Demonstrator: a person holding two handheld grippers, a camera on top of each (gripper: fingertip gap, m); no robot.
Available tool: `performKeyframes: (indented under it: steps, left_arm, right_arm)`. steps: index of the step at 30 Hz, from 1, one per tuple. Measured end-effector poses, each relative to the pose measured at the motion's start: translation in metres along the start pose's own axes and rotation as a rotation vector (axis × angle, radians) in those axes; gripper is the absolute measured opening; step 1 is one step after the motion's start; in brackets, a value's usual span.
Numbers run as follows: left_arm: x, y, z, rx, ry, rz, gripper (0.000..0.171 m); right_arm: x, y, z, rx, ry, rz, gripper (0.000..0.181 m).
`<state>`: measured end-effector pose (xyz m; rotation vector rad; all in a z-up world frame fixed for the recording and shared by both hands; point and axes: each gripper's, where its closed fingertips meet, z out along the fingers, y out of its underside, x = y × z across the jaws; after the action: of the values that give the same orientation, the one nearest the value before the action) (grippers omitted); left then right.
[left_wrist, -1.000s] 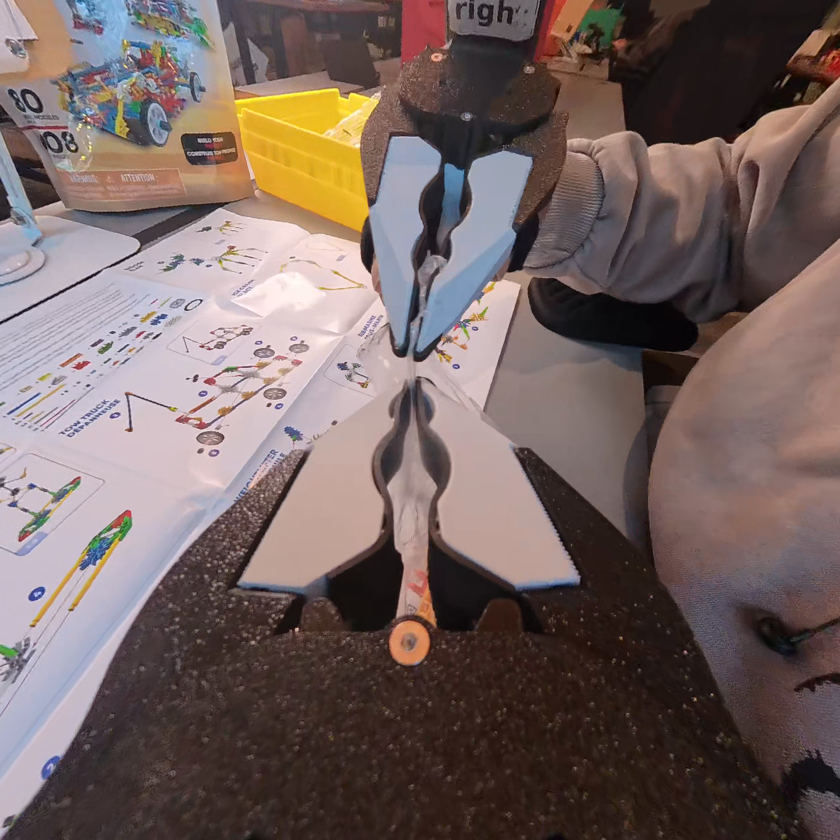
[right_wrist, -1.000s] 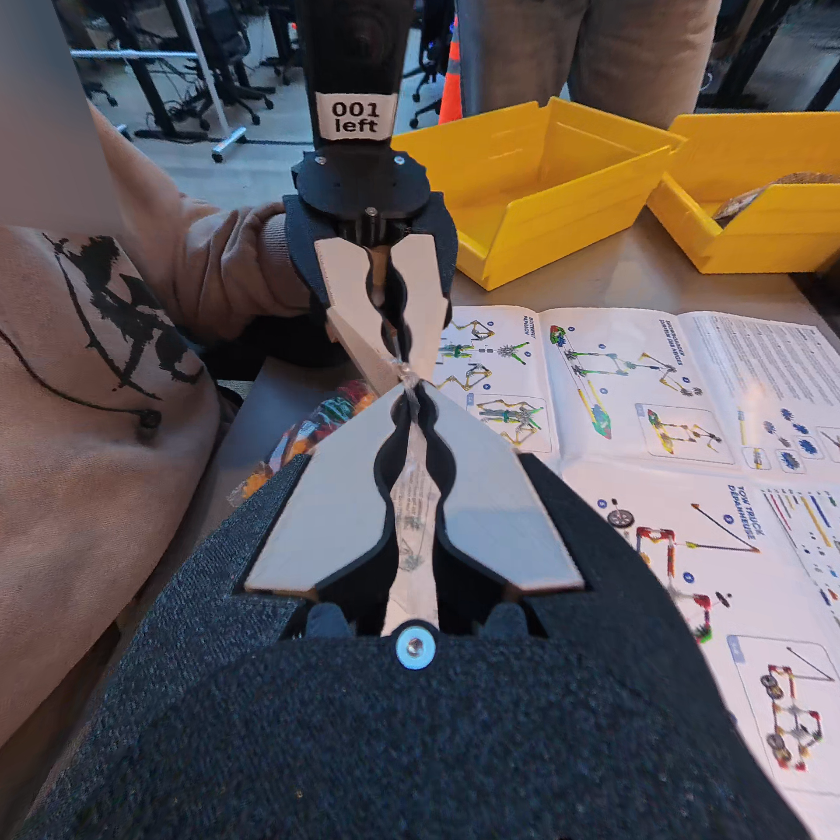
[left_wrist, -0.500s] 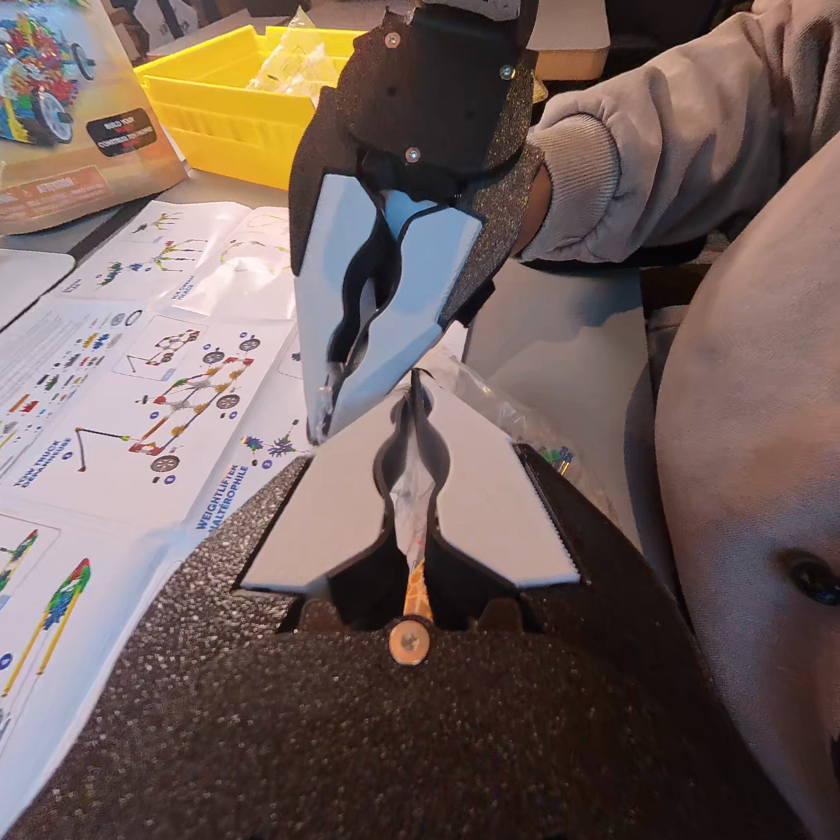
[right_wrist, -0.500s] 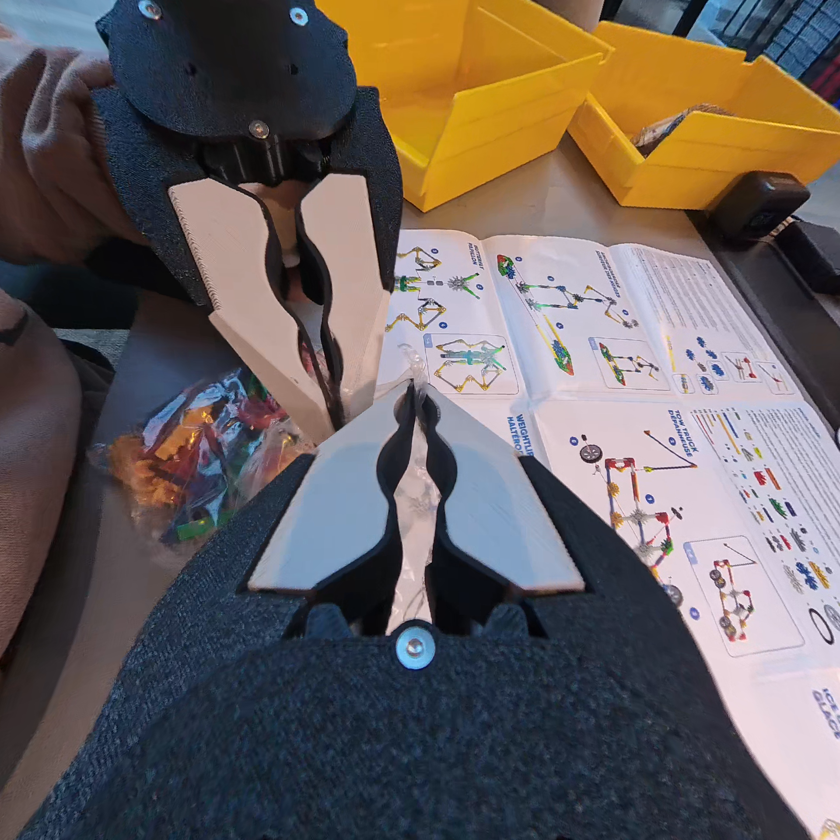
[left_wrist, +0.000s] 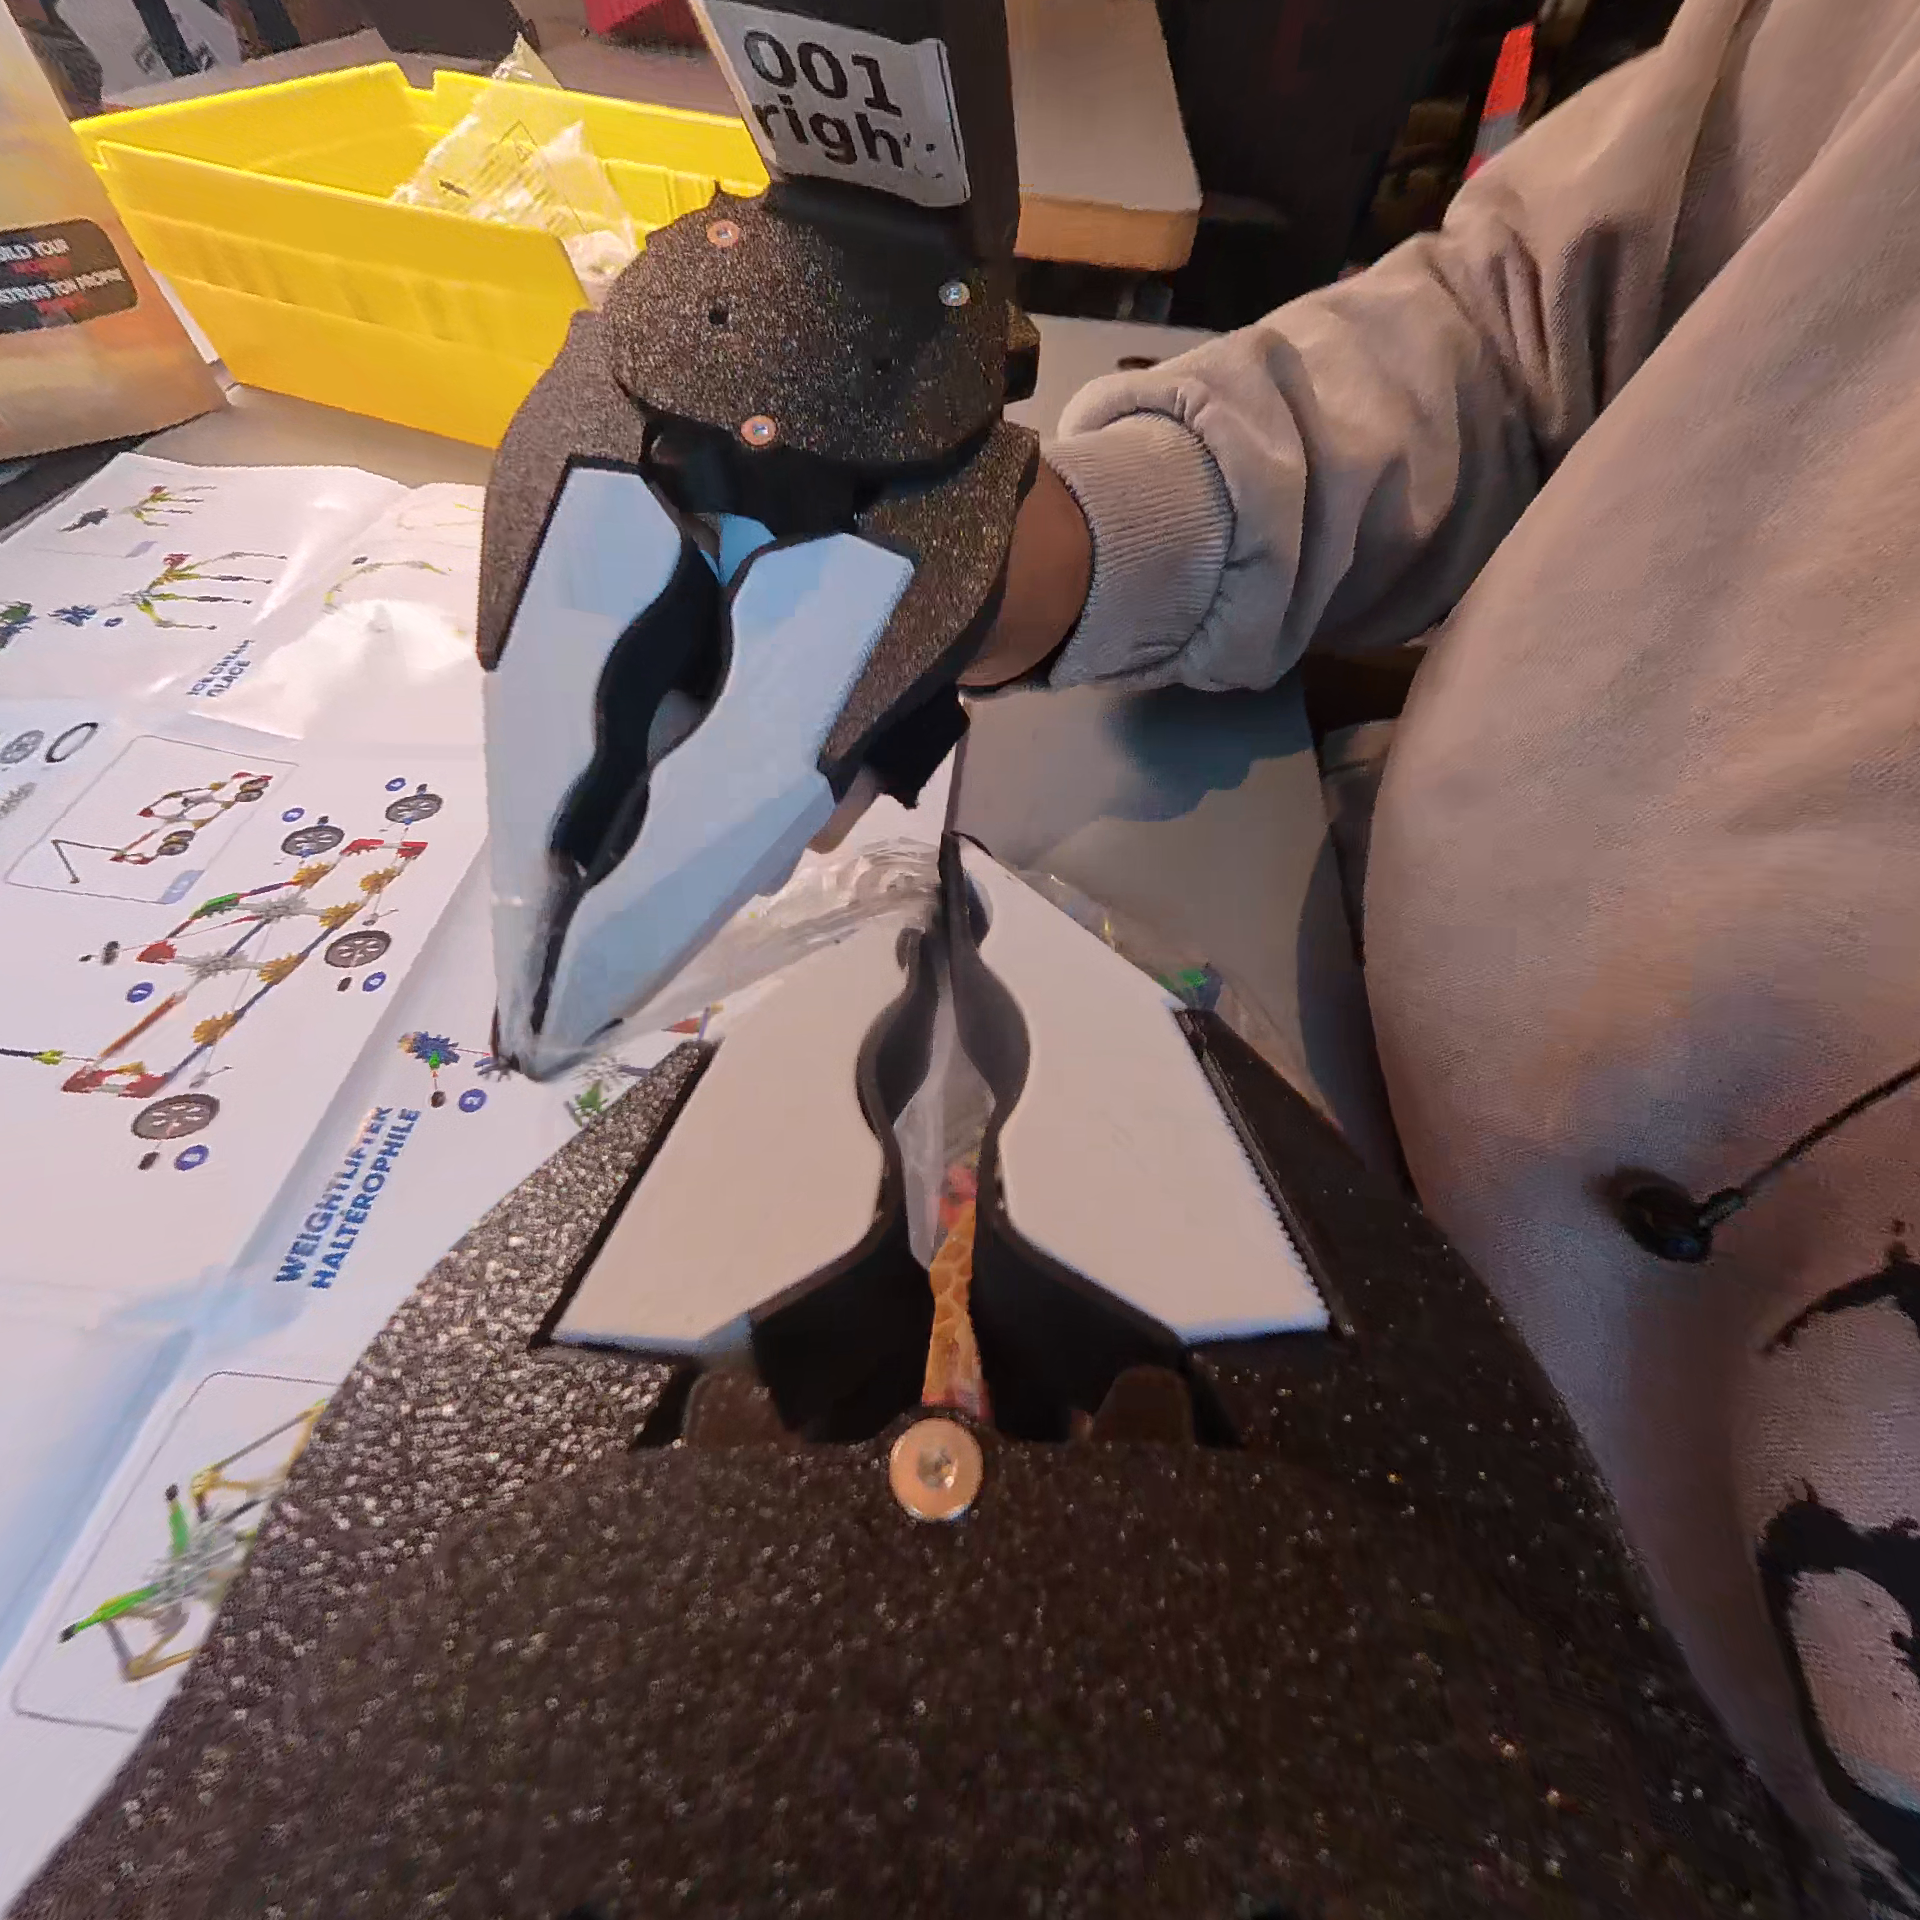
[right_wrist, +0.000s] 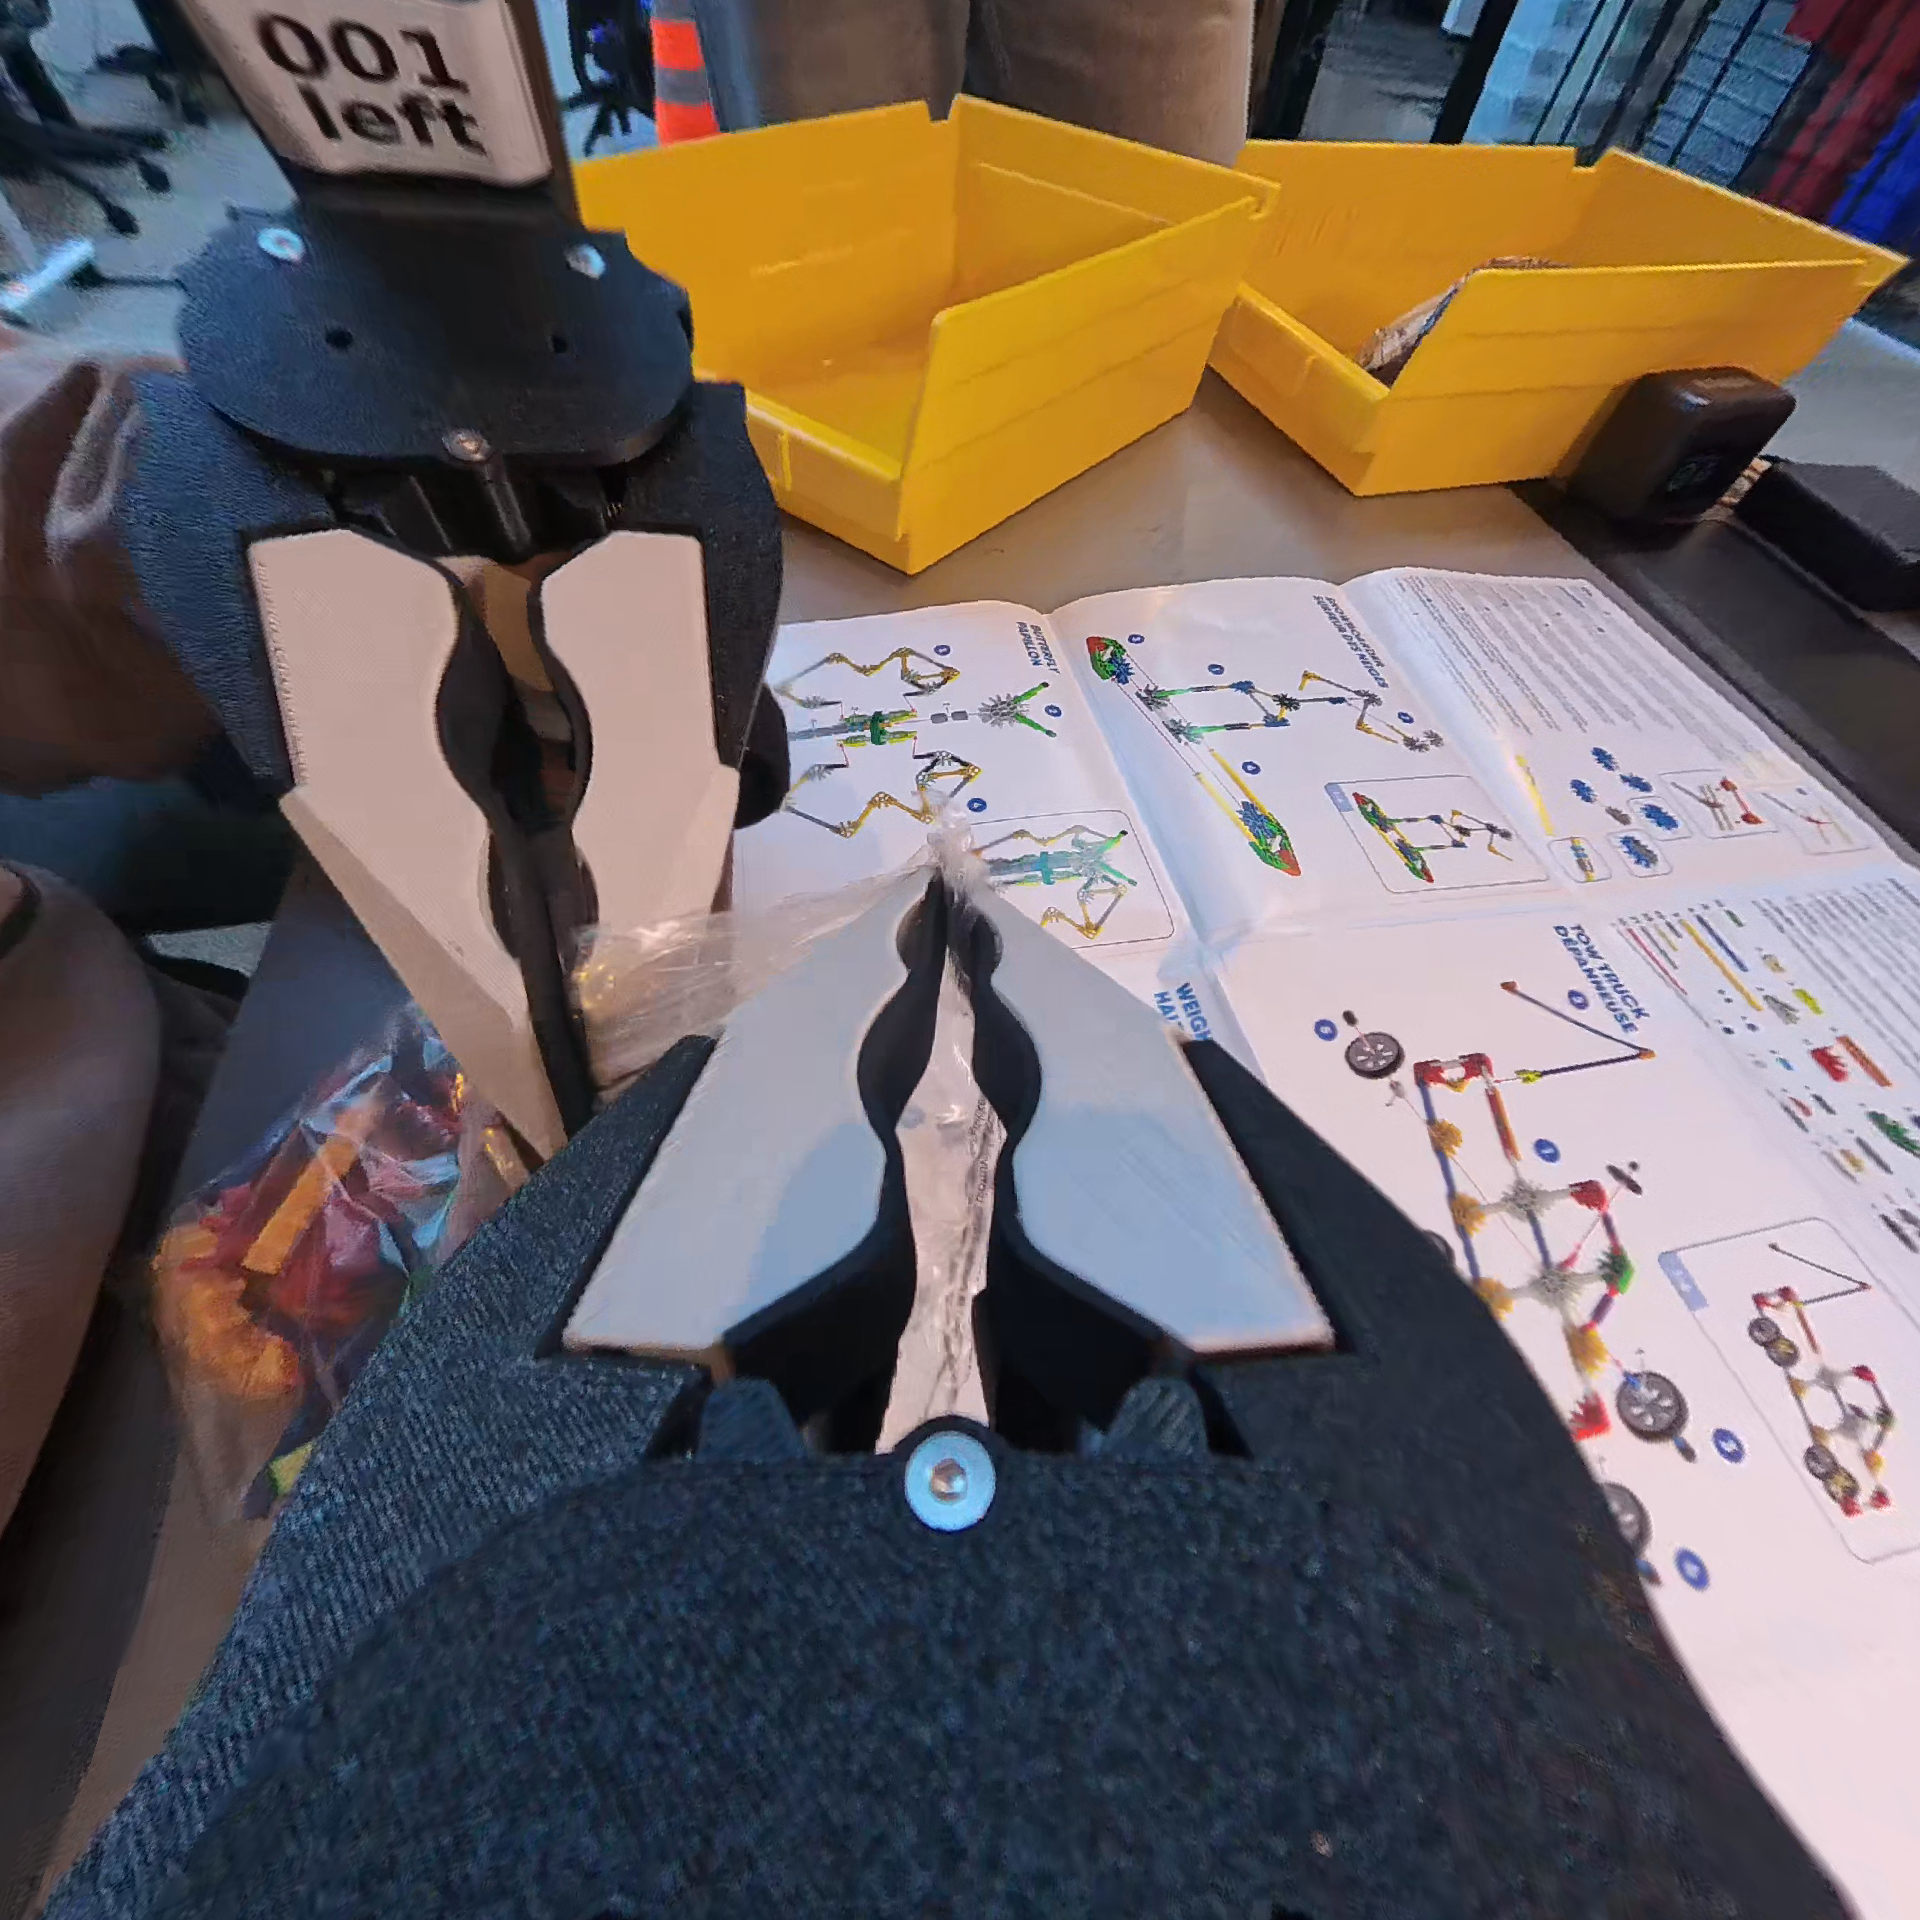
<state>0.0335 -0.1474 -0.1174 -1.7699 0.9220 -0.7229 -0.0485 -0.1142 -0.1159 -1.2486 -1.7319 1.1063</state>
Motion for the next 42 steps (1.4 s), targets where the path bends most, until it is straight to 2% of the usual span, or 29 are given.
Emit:
performKeyframes:
  steps: [6,11,13,15,16,17,19,23,28,32,36,42]
  left_arm:
    - [-0.008,-0.013,-0.013,0.105,-0.046,-0.027,0.000]
    - [-0.025,-0.039,-0.027,0.239,-0.092,-0.164,0.039]
    - [-0.030,-0.045,-0.023,0.241,-0.083,-0.233,0.046]
    - [-0.031,-0.043,-0.014,0.191,-0.080,-0.245,0.028]
    - [-0.027,-0.045,-0.011,0.182,-0.060,-0.228,0.004]
    - [-0.026,-0.045,-0.009,0.173,-0.069,-0.206,0.000]
    - [-0.026,-0.043,-0.008,0.143,-0.093,-0.163,0.000]
    - [-0.018,-0.042,-0.004,0.117,-0.035,-0.167,0.000]
    - [-0.006,-0.048,0.001,0.104,0.009,-0.086,0.000]
    - [0.006,-0.044,0.005,0.023,0.027,0.039,0.000]
    - [0.022,-0.033,0.017,-0.042,0.112,0.106,0.000]
    - [0.032,-0.019,0.034,-0.028,0.201,0.057,0.000]
  right_arm:
    - [0.007,-0.026,-0.029,0.131,-0.099,0.126,0.000]
    - [0.002,-0.042,-0.051,0.155,-0.129,0.121,0.000]
    - [-0.004,-0.046,-0.055,0.156,-0.144,0.101,0.000]
    - [-0.008,-0.050,-0.059,0.155,-0.159,0.091,0.000]
    - [-0.007,-0.049,-0.060,0.142,-0.155,0.079,0.000]
    - [-0.007,-0.048,-0.062,0.126,-0.158,0.064,0.000]
    - [-0.009,-0.043,-0.068,0.088,-0.191,0.055,0.003]
    - [-0.017,-0.037,-0.076,0.006,-0.273,0.045,0.004]
    - [-0.017,-0.026,-0.073,-0.124,-0.265,-0.024,0.000]
    - [-0.027,-0.016,-0.063,-0.214,-0.199,-0.154,0.000]
    - [-0.034,-0.002,-0.049,-0.246,-0.154,-0.199,0.000]
    - [-0.029,0.019,-0.030,-0.199,-0.119,-0.148,0.000]
